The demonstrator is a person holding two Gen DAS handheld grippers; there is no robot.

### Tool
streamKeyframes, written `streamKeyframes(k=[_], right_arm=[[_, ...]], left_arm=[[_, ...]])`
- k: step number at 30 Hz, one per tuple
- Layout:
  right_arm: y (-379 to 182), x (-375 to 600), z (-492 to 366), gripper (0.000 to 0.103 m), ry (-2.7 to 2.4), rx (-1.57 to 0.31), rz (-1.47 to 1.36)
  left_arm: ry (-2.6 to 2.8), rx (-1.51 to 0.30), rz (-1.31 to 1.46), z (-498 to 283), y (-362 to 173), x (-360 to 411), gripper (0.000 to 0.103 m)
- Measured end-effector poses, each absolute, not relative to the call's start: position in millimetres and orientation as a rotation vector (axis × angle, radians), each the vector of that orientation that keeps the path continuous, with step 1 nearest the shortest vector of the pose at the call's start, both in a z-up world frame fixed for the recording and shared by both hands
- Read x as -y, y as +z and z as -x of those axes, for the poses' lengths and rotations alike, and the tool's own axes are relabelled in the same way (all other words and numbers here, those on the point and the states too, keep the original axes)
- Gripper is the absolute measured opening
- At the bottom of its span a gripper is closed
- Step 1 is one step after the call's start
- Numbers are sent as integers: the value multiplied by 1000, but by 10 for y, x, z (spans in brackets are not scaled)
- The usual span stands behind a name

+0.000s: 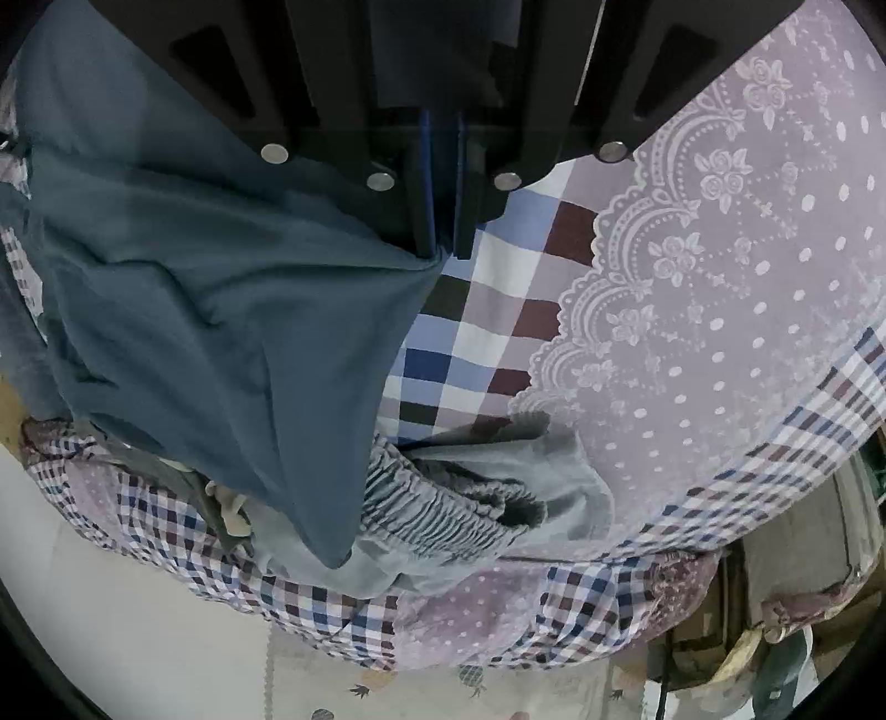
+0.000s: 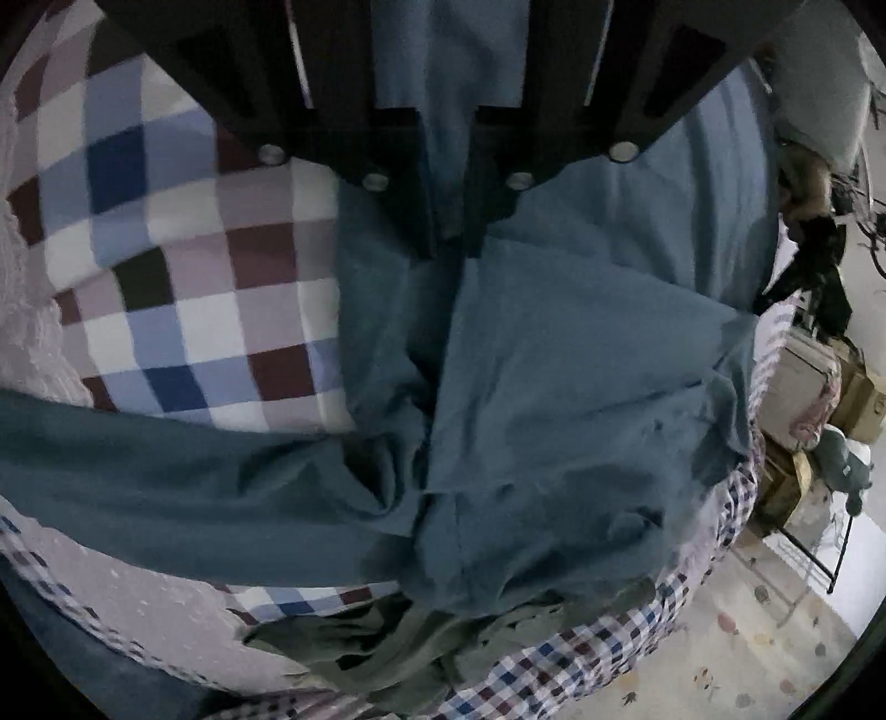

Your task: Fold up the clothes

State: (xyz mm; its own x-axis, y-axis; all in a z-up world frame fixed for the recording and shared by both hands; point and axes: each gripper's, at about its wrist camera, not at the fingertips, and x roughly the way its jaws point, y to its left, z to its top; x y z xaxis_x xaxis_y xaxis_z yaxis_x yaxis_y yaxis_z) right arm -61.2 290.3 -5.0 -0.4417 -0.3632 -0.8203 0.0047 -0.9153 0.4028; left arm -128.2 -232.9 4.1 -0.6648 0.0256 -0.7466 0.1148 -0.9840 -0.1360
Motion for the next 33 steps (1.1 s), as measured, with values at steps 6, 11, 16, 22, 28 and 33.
streamKeyframes(k=[6,11,16,22,28,33], right_arm=[[275,-3355,441,44,-2590,709,-1275],[396,-3839,315,45,-2662,942,-1133],[617,-4253,150,45,-2722,1078,-976],[733,-4538,5,47,-2831,1048,-935],[728,-4763,-87,47,-2853,1087,-910],[808,-5080,-293,47,-2943,1102,-847]], left_arm=[[-2766,-197,-1138,1042,219,2298,12],[-2895,-127,-1040,716,517,1909,56],[-3060,12,-965,382,846,1177,72],[-3231,176,-1005,80,1197,102,79],[-3330,547,-963,-218,1438,-933,80],[-3405,748,-869,-412,1599,-1720,84]])
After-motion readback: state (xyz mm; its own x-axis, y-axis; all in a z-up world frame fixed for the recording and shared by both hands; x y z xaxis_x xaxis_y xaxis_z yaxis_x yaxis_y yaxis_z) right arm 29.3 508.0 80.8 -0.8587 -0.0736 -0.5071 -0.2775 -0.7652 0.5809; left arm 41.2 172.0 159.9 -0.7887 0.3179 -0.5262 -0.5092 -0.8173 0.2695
